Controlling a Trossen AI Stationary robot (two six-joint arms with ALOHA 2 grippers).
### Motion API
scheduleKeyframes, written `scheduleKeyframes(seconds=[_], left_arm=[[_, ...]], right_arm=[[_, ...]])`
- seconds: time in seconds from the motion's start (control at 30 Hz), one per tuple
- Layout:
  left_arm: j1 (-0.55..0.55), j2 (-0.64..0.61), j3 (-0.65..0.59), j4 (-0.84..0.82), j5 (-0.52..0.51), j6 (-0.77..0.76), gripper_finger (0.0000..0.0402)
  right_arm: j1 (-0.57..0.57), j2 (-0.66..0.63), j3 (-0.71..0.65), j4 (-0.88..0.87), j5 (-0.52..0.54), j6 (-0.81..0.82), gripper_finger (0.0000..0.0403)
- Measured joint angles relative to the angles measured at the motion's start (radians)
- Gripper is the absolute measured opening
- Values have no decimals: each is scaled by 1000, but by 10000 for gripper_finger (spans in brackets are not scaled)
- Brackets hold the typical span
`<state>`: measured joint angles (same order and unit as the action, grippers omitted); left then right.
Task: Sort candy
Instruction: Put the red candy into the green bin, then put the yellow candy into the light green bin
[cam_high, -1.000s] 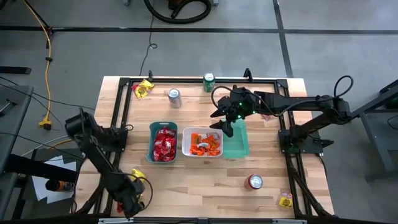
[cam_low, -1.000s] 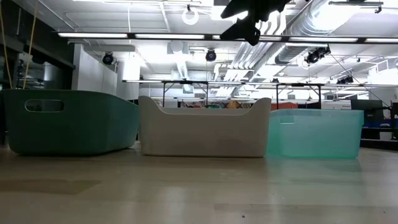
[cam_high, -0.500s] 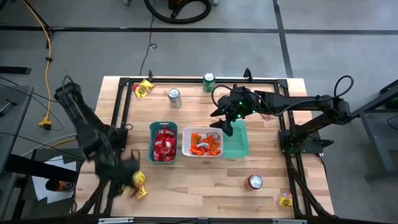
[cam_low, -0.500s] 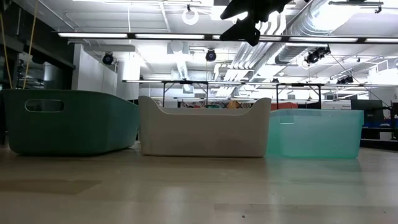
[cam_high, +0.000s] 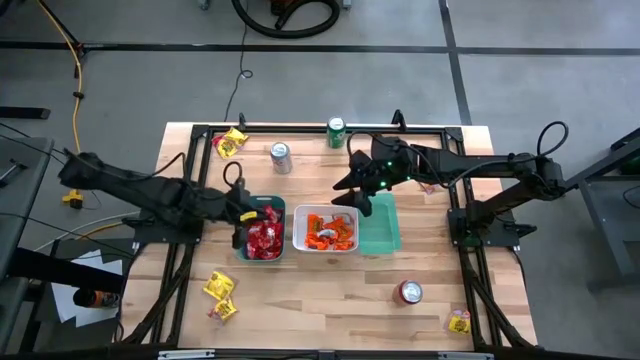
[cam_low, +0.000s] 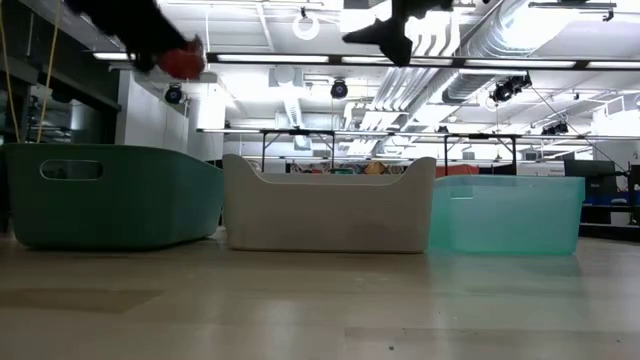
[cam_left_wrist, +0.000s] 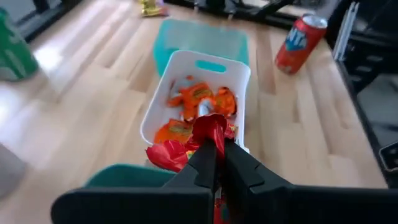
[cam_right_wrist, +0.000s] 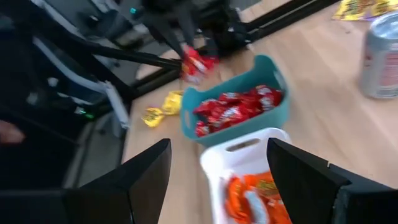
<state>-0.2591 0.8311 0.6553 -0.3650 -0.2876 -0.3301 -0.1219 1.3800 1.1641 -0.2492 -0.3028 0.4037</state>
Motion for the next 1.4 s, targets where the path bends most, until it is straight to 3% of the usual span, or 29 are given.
scheduleKeyframes(seconds=[0.1,0.2,0.5,0.83,1.07,1.27,1.4], left_arm=[[24,-33,-111,105,12,-7,0],[48,-54,-145,158,-3,7,0],[98,-55,-150,7,-7,58,17],[153,-55,-130,-99,183,18,139],[174,-55,5,-231,151,63,217],[215,-56,65,2,74,204,236],[267,-42,63,137,71,210,236]], right_arm=[[0,-2,0,23,-48,41,261],[0,-9,0,40,-57,75,261],[0,-61,0,66,-63,93,261],[0,-118,0,38,-44,87,261],[0,-118,0,-63,-42,86,261],[0,-118,0,-142,-43,104,261],[1,-118,0,-190,-47,143,261]])
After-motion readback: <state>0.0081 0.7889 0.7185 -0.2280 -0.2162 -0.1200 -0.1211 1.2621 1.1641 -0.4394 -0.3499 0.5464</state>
